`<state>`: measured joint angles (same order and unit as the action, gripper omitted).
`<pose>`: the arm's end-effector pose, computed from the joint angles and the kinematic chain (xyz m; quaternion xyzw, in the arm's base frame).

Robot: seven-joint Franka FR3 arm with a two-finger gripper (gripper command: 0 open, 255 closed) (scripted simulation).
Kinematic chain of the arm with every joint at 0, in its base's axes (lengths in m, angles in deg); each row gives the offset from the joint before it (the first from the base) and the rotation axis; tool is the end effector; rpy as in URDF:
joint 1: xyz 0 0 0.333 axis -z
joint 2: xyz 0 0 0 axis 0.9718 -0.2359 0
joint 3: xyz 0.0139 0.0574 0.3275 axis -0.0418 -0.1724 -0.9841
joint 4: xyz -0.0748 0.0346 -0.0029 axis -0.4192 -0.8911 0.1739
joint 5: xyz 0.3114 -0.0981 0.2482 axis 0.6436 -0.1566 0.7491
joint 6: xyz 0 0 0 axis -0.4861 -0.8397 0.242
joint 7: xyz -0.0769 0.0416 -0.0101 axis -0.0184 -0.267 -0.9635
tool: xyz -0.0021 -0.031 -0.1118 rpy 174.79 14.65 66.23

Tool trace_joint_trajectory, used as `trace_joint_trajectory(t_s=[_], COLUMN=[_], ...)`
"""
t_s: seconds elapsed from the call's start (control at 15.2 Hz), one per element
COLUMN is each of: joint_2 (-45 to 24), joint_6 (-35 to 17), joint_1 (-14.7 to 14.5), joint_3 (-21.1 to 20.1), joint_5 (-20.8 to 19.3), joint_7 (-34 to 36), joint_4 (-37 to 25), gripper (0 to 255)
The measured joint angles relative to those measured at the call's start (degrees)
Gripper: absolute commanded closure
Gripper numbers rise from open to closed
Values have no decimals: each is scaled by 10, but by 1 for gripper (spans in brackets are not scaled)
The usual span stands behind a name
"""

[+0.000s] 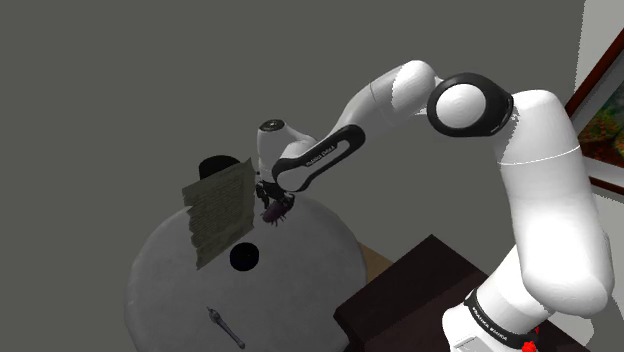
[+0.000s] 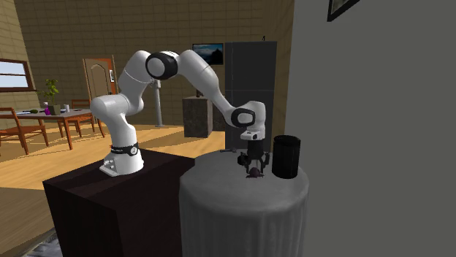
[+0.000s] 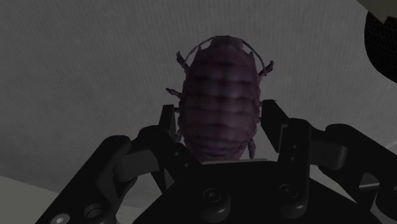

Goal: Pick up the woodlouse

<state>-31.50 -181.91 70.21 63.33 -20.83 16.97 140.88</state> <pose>0.6484 0.2298 0.1636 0.8501 -0.5215 0.0551 0.0483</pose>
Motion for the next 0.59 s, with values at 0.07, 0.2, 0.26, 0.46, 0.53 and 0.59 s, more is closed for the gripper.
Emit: trace_joint_trajectory(t_s=[0.07,0.2,0.26,0.46,0.53,0.59], joint_2=[6,20,24,38,43,49], joint_6=[3,11,17,31,37,41], joint_1=[1,5,6,9,10,11], joint_3=[-2,-6,-8,-12,-14,-16], joint_5=[2,7,9,16,18,21], joint_7=[-1,-6,-9,-15,-16,-18], joint_4=[3,8,6,6,4,6], gripper=[255,255,255,255,255,255])
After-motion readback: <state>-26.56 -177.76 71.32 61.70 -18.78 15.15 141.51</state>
